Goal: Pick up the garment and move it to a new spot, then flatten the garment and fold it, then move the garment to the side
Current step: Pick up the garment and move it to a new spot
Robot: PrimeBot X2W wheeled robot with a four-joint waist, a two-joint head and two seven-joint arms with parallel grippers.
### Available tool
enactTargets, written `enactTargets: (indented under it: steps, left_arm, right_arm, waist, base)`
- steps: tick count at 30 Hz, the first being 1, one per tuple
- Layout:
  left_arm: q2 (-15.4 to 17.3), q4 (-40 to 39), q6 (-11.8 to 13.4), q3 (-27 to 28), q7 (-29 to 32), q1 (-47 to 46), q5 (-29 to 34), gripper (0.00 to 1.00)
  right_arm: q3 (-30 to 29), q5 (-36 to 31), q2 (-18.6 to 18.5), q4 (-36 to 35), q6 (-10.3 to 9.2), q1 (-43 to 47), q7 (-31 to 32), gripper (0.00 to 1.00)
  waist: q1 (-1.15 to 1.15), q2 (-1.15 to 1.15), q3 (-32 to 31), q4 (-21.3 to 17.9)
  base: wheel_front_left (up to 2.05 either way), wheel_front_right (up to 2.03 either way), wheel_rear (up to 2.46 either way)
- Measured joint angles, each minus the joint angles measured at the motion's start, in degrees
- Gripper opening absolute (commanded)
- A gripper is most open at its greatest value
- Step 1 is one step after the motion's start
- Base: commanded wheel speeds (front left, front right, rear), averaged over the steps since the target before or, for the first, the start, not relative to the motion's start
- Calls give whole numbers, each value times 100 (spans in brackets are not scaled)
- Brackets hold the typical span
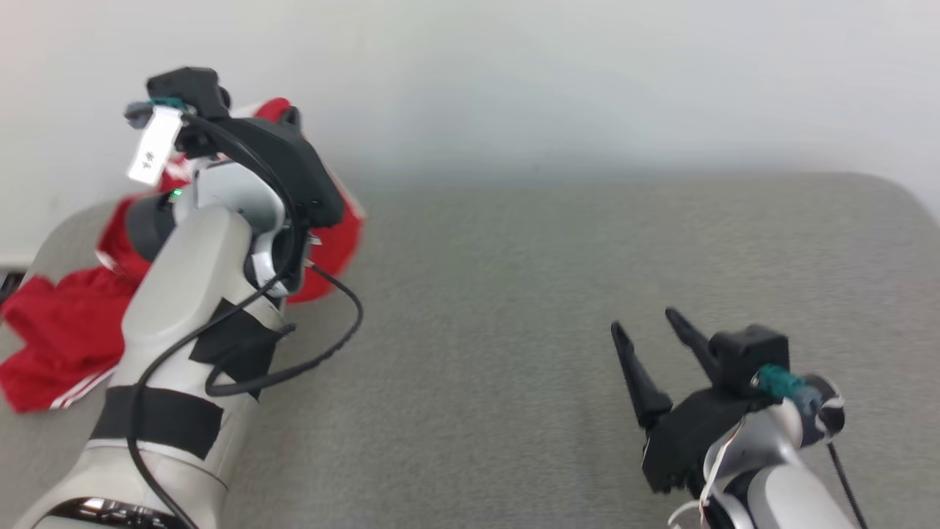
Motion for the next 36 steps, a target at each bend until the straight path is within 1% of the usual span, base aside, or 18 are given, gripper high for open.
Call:
enactTargets:
  steps: [4,7,10,15,17,22,23,24,28,30,34,36]
  left_arm:
    - [13,-366,0,-363,-222,149,-525,0]
    - [9,-501,0,-526,-412,167,-758,0]
    - [9,-502,0,-653,-577,300,-817,0]
    - [12,-387,0,-906,-732,687,-980,0]
    - [11,-352,0,-1036,-794,789,-1121,0]
    - [13,-324,0,-1359,-966,1076,-1400,0]
    - [4,-300,0,-1403,-1013,1130,-1486,22]
    - [14,-297,0,-1469,-1058,1179,-1545,100]
    - [15,-254,0,-1735,-1102,1258,-1674,100]
    - [24,-292,0,-1869,-1121,1282,-1896,100]
    - [20,-512,0,-2468,-1027,1220,-1969,100]
    - [22,-622,0,-2791,-911,1070,-1967,100]
  right_arm:
    - [136,-1,19,57,-14,213,-18,100]
    - [252,-1,34,82,-7,255,-18,100]
    - [357,-1,48,81,35,301,-15,100]
    - [425,-1,51,48,47,308,10,100]
    - [441,-1,47,9,87,326,14,100]
    - [517,-2,47,-87,96,411,66,100]
    - [536,-2,47,-91,115,410,68,100]
    - [554,-2,48,-107,138,408,73,100]
    - [669,-2,60,-115,192,357,110,100]
    - [676,-2,62,-132,213,259,111,100]
    - [538,0,56,-155,208,198,105,100]
    - [423,0,40,-144,157,197,92,100]
  waist:
    - [0,0,-254,-314]
    - [0,0,-421,-571]
    - [0,-1,-566,-840]
    - [1,0,-747,-1301]
    - [1,0,-797,-1484]
    - [0,0,-854,-1929]
    - [0,0,-854,-2017]
    - [1,0,-849,-2106]
    - [1,1,-790,-2449]
    - [1,1,-737,-2613]
    - [1,0,-561,-2857]
    - [2,1,-448,-2918]
  base:
    - [0,0,0]
    - [0,0,0]
    - [0,0,0]
    - [0,0,0]
    - [0,0,0]
    - [0,0,0]
    - [0,0,0]
    - [0,0,0]
    - [0,0,0]
    - [0,0,0]
    - [0,0,0]
    - [0,0,0]
